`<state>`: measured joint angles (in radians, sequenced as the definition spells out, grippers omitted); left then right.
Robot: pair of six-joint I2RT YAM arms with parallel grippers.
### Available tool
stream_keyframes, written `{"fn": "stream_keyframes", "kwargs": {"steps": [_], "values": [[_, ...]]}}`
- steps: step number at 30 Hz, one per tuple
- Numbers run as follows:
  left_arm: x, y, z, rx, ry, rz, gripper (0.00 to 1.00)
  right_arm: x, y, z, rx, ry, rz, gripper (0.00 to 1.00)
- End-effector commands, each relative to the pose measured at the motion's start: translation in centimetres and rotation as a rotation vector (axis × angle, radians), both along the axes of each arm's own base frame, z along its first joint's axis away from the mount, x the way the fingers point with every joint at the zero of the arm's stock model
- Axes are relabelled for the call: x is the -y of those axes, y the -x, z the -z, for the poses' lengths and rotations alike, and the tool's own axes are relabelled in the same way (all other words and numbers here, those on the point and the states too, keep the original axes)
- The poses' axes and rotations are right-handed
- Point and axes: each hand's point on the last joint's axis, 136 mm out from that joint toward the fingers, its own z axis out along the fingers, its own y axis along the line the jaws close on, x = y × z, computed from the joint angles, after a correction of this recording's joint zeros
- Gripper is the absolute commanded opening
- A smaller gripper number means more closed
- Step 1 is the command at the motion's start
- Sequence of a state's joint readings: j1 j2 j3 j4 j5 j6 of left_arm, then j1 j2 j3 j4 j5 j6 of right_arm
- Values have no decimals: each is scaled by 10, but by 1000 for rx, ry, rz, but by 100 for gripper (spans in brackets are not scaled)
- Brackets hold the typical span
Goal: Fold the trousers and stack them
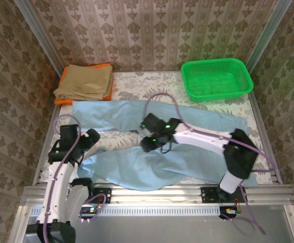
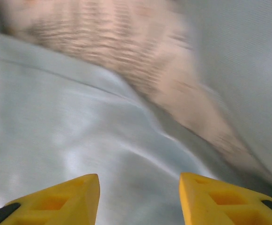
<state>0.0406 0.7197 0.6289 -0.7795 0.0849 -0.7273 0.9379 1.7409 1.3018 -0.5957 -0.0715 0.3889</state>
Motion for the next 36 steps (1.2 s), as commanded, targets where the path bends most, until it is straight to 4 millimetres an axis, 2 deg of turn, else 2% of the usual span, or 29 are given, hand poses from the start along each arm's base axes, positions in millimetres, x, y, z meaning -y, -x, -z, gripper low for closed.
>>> {"fn": "stream_keyframes", "kwargs": {"steps": [1,4,7,10,14,15,17,21,25,30,33,36], "values": [[-10,17,14,-90,47,-72,100,-67,3,-5,58,-43,-232,51],[-22,16,11,-72,55,-117,100,-115,15,11,67,-48,-402,53],[-28,15,9,-60,81,-143,100,-143,15,34,78,-27,-469,53],[-27,11,5,-42,122,-143,100,-153,6,52,81,-14,-485,54],[-24,6,-1,-22,147,-123,100,-165,3,61,63,-30,-495,53],[-23,6,-2,-18,149,-120,100,-166,2,63,61,-26,-489,51],[-23,6,-2,-17,148,-119,99,-166,2,64,50,-22,-477,39],[-22,5,-4,-10,155,-111,99,-163,-1,47,85,-20,-453,18],[-21,4,-6,-2,159,-106,99,-158,-2,17,126,-36,-437,16],[-22,-3,-15,19,152,-94,99,-145,-15,-21,226,-46,-379,9],[-23,-8,-21,38,149,-86,98,-129,-35,-41,269,-67,-302,7],[-22,-15,-26,52,151,-65,98,-102,-71,-47,266,-59,-187,9]]}}
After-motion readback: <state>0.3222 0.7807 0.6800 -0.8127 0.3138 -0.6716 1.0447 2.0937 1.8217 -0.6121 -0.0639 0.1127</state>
